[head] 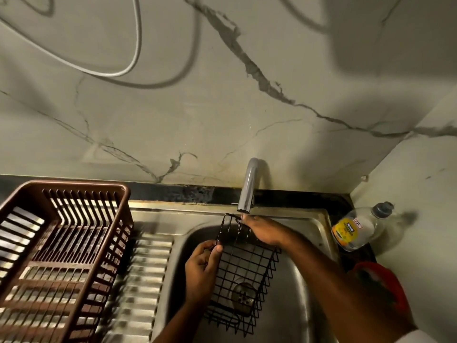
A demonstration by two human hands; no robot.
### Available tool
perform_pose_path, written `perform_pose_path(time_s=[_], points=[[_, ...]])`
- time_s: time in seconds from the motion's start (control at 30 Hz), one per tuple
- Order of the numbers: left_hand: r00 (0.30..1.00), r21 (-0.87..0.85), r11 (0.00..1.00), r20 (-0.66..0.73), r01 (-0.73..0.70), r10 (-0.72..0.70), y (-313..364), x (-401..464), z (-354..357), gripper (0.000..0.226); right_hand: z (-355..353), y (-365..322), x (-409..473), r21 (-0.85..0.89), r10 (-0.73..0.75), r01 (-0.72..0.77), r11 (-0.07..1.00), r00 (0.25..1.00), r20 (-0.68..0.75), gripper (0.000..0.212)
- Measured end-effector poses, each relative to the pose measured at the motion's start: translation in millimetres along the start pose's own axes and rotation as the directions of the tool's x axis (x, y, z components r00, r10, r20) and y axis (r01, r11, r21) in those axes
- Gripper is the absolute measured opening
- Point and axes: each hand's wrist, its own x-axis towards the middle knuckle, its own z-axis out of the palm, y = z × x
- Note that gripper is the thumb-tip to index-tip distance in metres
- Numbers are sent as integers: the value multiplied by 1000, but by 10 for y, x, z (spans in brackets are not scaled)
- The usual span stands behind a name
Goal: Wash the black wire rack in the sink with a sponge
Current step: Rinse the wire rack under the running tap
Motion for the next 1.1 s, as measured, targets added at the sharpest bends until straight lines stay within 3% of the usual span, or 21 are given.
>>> perform_pose_path(time_s=[0.13, 0.23, 0.4, 0.53, 0.63, 0.77, 0.9, 1.0, 1.1], points=[[998, 0, 1000, 55, -28, 28, 49, 58, -13, 40, -2, 107, 43, 48, 79, -78, 996, 996, -27, 67], [993, 31, 998, 106, -56, 52, 102, 111, 39, 38, 47, -47, 69, 70, 70, -64, 995, 993, -91, 74], [988, 41, 995, 126, -95, 89, 195, 119, 171, 40, 46, -343, 18, -76, 14, -34, 997, 968, -250, 64], [989, 43, 994, 112, -103, 97, 211, 171, 169, 33, 28, -333, 27, -105, -17, -11, 994, 964, -264, 58], [989, -1, 997, 127, -79, 79, 235, 202, 139, 27, -95, -191, -9, -61, -45, 32, 998, 972, -231, 40], [986, -64, 998, 162, -24, 35, 261, 210, 80, 42, -207, 32, -128, 153, -26, 64, 986, 971, -237, 51], [974, -178, 983, 227, 55, -14, 351, 200, 47, 10, -197, 100, -267, 336, 23, 65, 940, 968, -252, 48], [943, -307, 943, 331, 131, -23, 428, 271, 85, 22, -163, 104, -356, 386, 72, 16, 922, 974, -213, 46], [868, -58, 989, 488, 134, -89, 583, 278, 267, 49, -79, 111, -362, 304, 45, 25, 952, 974, -223, 49]])
